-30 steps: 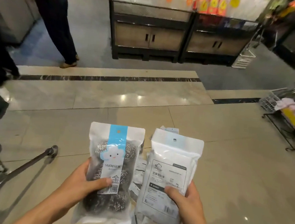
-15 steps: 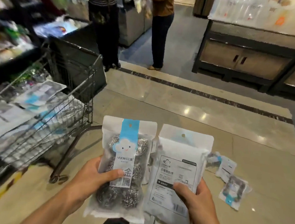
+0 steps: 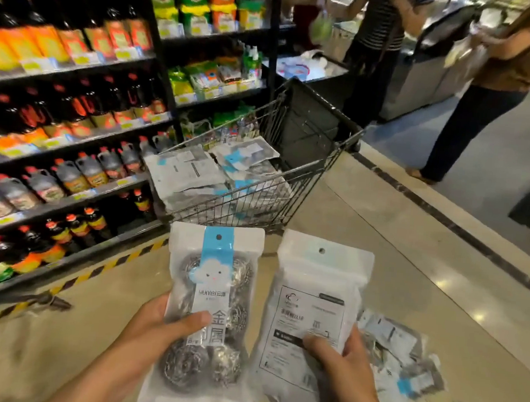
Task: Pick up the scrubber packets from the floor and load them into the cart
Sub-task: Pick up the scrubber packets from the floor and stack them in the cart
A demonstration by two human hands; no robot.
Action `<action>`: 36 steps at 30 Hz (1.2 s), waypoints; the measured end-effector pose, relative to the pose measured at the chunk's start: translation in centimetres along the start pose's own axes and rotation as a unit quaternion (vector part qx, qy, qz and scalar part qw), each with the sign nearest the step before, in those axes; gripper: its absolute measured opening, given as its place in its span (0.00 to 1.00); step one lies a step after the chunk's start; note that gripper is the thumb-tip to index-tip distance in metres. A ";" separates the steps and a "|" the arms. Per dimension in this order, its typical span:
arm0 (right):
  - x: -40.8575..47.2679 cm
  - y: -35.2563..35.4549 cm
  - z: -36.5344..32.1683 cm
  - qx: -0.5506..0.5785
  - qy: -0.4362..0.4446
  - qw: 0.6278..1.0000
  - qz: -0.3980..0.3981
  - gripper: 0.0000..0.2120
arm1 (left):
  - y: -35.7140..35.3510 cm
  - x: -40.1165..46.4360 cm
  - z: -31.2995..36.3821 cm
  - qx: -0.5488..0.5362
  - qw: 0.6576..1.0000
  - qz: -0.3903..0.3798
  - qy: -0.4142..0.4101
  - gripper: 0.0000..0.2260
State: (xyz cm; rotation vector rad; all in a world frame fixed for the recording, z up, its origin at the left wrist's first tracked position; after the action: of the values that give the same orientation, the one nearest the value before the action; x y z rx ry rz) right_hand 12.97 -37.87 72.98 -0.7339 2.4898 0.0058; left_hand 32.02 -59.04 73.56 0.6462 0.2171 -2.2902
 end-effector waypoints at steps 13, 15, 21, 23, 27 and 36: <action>8.6 -23.1 -1.1 -0.062 -0.025 0.996 -0.063 0.26 | 19.8 9.9 4.8 -0.049 0.998 0.029 0.005 0.28; 10.1 -24.9 -1.2 -0.049 -0.028 0.997 -0.056 0.27 | 21.8 11.9 5.7 -0.035 0.999 0.028 0.002 0.30; 14.5 -28.8 -2.2 -0.027 -0.055 0.998 -0.031 0.28 | 24.4 17.9 9.0 -0.025 0.999 0.029 -0.008 0.20; 16.9 -29.6 -2.7 -0.029 -0.054 0.998 -0.023 0.28 | 24.3 20.4 9.9 -0.007 1.000 0.017 -0.002 0.19; 22.2 -31.5 -4.1 -0.036 -0.052 0.998 -0.012 0.31 | 24.7 26.5 12.4 0.005 1.000 0.011 0.012 0.24; 33.9 -35.1 -6.6 -0.018 -0.063 0.997 0.037 0.29 | 27.7 39.3 19.6 0.134 0.988 0.072 0.010 0.17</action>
State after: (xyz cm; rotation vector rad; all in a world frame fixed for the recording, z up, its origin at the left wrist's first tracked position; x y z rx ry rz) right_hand 3.43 -85.76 66.66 -0.6354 2.4010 0.1206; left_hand 20.02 -109.48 71.31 0.7937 -0.1286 -2.1913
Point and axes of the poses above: each hand's wrist, its own x-axis towards the middle knuckle, its own y-axis out of the back of the hand, z = x × y, the point moved 10 cm from there along x, towards the middle knuckle, and after that the axes turned 1 degree about x, right-handed, at the moved point
